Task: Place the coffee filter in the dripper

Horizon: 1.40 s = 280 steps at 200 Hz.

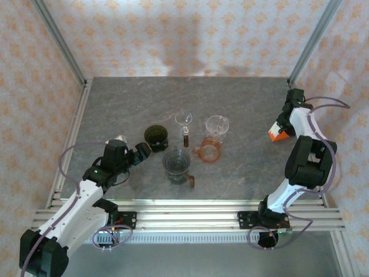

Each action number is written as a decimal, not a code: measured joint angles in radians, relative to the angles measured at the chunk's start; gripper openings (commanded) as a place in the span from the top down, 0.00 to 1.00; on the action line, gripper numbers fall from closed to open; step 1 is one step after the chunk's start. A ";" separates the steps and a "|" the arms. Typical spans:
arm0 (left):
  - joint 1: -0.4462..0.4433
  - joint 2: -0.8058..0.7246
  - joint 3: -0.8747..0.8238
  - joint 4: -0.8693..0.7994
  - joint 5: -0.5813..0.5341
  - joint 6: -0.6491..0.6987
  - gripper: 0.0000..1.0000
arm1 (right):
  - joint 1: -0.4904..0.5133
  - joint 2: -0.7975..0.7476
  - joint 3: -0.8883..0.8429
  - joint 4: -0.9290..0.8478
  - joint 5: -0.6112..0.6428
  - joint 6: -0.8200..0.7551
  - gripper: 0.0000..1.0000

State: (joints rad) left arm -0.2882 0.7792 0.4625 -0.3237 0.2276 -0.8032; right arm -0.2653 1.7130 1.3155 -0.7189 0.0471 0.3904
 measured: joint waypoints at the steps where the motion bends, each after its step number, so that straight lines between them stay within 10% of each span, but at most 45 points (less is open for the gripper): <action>1: 0.000 0.000 0.000 0.000 0.000 0.000 0.01 | 0.000 0.001 0.000 0.000 0.000 0.000 0.71; 96: 0.000 0.021 0.000 0.000 -0.003 -0.002 0.00 | 0.000 0.048 0.007 0.001 0.001 -0.060 1.00; 280: 0.000 0.086 0.000 0.030 -0.003 -0.019 0.00 | 0.333 -0.027 -0.018 0.108 -0.157 -0.425 1.00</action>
State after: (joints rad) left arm -0.2882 0.8654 0.4625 -0.2935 0.2249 -0.8219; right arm 0.0681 1.6859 1.2980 -0.6113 -0.1097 -0.0341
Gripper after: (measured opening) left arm 0.990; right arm 0.046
